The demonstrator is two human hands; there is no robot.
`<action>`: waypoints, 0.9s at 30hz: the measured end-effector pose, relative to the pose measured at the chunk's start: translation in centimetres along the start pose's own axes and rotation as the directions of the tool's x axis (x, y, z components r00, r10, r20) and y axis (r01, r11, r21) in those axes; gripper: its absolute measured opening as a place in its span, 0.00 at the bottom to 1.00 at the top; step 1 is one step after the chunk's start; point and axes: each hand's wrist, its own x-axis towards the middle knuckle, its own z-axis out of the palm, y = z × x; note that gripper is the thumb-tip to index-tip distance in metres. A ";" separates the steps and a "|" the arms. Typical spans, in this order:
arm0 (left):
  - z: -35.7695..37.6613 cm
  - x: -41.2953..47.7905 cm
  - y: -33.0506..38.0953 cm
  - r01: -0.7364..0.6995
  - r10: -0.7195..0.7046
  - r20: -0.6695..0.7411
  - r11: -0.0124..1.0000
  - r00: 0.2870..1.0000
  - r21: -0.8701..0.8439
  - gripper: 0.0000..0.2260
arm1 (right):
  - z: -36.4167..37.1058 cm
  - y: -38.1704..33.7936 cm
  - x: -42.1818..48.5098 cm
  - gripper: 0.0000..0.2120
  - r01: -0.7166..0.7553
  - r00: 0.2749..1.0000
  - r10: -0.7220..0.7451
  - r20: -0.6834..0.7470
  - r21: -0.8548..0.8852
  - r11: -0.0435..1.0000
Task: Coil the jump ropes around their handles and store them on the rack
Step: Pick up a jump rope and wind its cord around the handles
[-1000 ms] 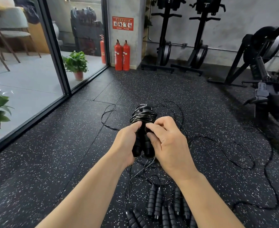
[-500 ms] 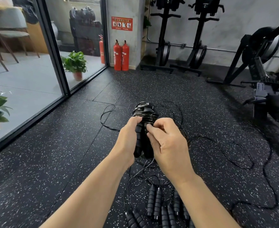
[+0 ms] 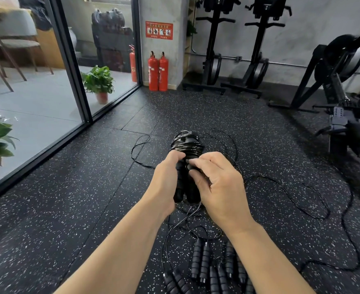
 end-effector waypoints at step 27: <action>0.5 0.2 0.2 0.055 -0.065 0.096 0.993 0.993 0.100 0.07 | -1.1 0.0 0.2 0.18 -0.235 0.971 0.234 0.042 -0.003 0.972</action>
